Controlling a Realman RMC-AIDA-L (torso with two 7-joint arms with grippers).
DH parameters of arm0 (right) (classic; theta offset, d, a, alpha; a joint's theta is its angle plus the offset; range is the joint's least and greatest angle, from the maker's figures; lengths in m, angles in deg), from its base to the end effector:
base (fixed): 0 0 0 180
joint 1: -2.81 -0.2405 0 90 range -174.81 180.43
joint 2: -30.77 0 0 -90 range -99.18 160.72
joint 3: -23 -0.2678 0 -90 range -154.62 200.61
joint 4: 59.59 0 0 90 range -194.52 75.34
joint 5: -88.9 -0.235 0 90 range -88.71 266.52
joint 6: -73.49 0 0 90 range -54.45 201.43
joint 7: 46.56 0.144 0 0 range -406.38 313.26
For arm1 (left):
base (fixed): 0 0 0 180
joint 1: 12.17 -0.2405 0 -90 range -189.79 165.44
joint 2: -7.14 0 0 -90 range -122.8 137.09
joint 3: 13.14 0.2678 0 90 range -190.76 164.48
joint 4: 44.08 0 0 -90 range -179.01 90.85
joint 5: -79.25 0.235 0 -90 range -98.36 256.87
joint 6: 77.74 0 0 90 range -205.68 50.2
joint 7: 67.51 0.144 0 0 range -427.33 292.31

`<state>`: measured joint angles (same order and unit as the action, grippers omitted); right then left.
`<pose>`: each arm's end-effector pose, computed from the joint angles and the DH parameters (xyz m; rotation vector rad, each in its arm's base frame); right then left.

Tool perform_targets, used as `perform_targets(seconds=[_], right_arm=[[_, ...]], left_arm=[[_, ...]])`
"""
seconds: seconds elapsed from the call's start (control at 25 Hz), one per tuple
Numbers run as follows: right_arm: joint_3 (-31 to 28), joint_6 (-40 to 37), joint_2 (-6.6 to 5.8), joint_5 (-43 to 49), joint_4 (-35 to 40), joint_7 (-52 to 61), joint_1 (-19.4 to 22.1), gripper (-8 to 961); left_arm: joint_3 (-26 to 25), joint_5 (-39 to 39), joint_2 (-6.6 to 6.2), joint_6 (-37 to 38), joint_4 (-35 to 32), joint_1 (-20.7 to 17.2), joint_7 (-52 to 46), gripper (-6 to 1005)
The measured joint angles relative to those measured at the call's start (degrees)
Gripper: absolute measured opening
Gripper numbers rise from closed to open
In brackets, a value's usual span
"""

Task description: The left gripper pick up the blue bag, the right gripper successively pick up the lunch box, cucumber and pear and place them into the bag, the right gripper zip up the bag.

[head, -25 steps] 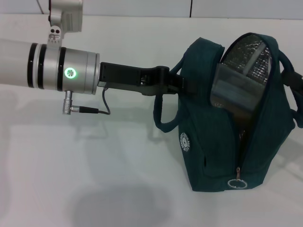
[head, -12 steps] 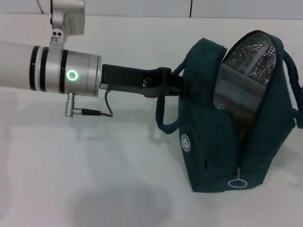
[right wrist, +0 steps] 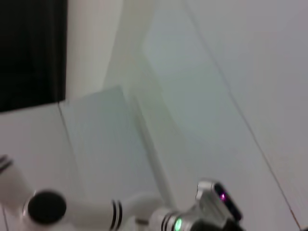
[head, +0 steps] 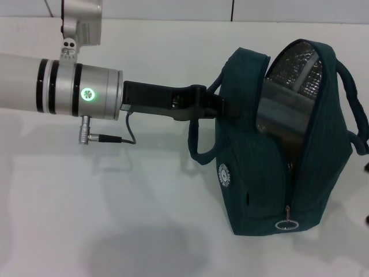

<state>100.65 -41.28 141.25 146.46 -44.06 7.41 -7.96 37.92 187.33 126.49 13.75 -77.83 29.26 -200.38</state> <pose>0.3301 0.2005 0.0164 -2.4393 0.5020 1.5110 -0.1950 0.3815 -0.0399 2.3771 1.5685 0.6928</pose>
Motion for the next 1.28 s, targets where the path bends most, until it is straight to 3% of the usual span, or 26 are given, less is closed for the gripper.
perform_targets(seconds=[0.32, 0.72, 1.0, 1.28], right_arm=[[0.15, 8.2, 2.11, 7.15, -3.59, -10.34, 0.44, 873], [0.3, 16.95, 3.3, 11.86, -4.37, -10.89, -0.78, 872], [0.34, 19.22, 4.27, 13.45, -4.42, -10.82, -1.65, 872], [0.42, 20.01, 4.44, 13.5, -4.46, -10.82, -1.9, 871]], left_arm=[[0.01, -0.01, 0.0, 0.02, 0.01, 0.12, 0.15, 38], [0.01, -0.3, 0.04, 0.0, 0.0, 0.08, 0.01, 44], [0.0, -0.35, 0.09, 0.04, 0.0, -0.02, -0.08, 49], [0.0, -0.4, 0.16, 0.16, 0.0, 0.06, 0.01, 54]])
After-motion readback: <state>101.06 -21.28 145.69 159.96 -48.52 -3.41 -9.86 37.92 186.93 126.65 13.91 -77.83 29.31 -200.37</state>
